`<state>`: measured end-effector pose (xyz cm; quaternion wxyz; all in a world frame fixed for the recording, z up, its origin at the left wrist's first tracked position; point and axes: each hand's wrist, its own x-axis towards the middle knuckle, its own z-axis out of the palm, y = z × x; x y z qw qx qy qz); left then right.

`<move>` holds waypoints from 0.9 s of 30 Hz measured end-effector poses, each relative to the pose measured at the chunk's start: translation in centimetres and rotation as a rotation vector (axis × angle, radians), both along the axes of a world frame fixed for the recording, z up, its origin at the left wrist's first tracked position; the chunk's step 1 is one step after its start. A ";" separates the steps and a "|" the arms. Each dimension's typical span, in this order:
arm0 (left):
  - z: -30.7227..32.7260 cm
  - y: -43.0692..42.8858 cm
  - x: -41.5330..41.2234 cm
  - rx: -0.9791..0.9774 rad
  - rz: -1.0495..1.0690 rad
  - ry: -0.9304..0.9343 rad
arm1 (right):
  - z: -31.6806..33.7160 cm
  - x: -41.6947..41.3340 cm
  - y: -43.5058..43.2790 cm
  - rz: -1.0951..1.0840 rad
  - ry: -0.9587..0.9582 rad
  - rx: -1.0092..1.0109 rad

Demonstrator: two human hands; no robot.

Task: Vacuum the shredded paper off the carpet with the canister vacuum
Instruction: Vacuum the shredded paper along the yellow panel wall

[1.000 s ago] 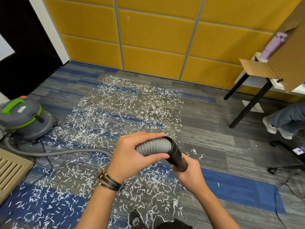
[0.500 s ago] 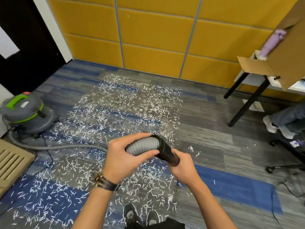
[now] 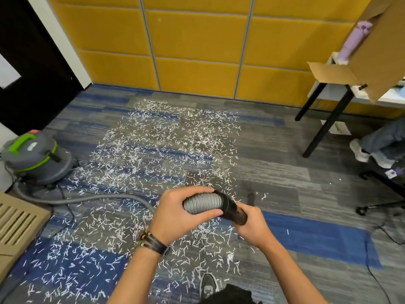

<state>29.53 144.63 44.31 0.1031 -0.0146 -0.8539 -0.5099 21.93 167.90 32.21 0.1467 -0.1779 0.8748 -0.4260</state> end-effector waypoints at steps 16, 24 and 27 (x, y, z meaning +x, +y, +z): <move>-2.2 -0.7 0.6 -0.044 -0.107 -0.166 | -1.5 1.9 0.6 -0.026 -0.032 0.056; -0.1 -1.9 1.7 -0.009 -0.071 -0.024 | -0.1 3.0 -0.6 0.000 0.012 -0.015; 0.9 -2.0 1.3 0.021 -0.049 0.035 | 1.4 2.4 -0.6 0.009 0.050 -0.015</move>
